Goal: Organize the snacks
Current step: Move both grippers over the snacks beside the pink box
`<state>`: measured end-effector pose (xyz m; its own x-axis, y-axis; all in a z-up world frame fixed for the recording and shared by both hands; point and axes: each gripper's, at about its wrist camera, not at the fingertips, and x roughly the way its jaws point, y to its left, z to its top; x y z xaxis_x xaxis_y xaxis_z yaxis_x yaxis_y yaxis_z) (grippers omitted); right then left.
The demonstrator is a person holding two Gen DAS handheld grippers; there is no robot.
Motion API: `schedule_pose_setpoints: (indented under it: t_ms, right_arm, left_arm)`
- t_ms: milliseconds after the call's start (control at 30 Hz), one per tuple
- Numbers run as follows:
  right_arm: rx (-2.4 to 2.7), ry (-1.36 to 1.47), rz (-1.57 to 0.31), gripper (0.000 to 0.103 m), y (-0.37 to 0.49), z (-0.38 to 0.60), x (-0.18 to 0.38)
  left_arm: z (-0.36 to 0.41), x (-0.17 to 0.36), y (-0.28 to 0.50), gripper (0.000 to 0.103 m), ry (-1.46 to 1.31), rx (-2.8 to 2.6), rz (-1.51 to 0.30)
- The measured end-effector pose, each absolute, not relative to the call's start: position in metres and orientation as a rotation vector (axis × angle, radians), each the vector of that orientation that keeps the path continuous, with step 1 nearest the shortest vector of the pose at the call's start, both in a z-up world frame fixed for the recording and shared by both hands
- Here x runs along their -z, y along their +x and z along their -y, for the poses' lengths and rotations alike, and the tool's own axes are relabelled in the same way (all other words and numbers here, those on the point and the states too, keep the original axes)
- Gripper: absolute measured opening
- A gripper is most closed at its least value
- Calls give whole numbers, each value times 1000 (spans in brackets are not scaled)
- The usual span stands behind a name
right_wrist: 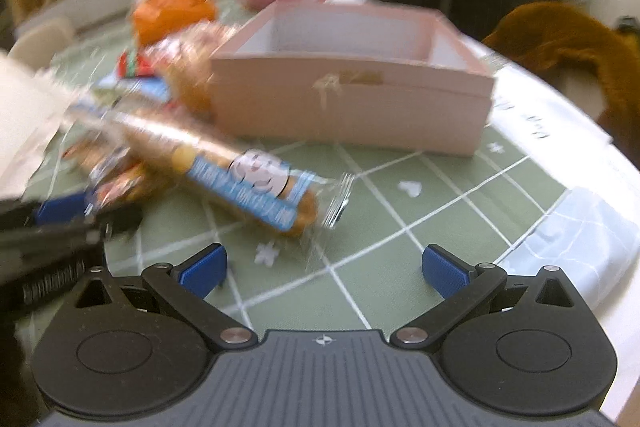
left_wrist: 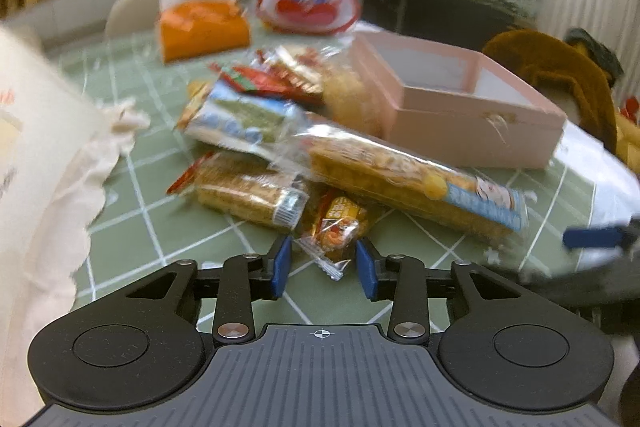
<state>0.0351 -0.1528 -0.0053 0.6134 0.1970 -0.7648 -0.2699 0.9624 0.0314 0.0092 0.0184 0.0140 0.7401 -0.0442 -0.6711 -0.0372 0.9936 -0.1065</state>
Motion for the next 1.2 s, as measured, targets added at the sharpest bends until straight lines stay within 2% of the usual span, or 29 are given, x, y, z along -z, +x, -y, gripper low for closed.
schedule_pose_setpoints:
  t_ms: [233, 367, 433, 600, 767, 900, 1067, 1200]
  right_arm:
    - [-405, -190, -1029, 103, 51, 164, -7]
    - [-435, -218, -1074, 103, 50, 163, -10]
    - [-426, -186, -1074, 98, 51, 163, -14]
    - [-427, -147, -988, 97, 42, 160, -33]
    - [-410, -156, -929, 97, 46, 148, -48]
    - [-487, -74, -949, 95, 51, 141, -52]
    - [-604, -19, -1011, 66, 62, 101, -49]
    - [-583, 37, -1052, 60, 85, 72, -36]
  left_arm:
    - [-47, -60, 31, 39, -254, 42, -753]
    - [-79, -69, 54, 39, -359, -8, -757]
    - [-96, -66, 64, 37, -387, -81, -774]
    - [-124, -58, 76, 37, -466, -157, -790]
    - [-99, -46, 73, 37, -361, -15, -882]
    - [-84, -44, 63, 37, -238, 9, -865]
    - [-92, -45, 61, 37, -238, -34, -897]
    - [-111, -44, 68, 37, -332, -114, -914]
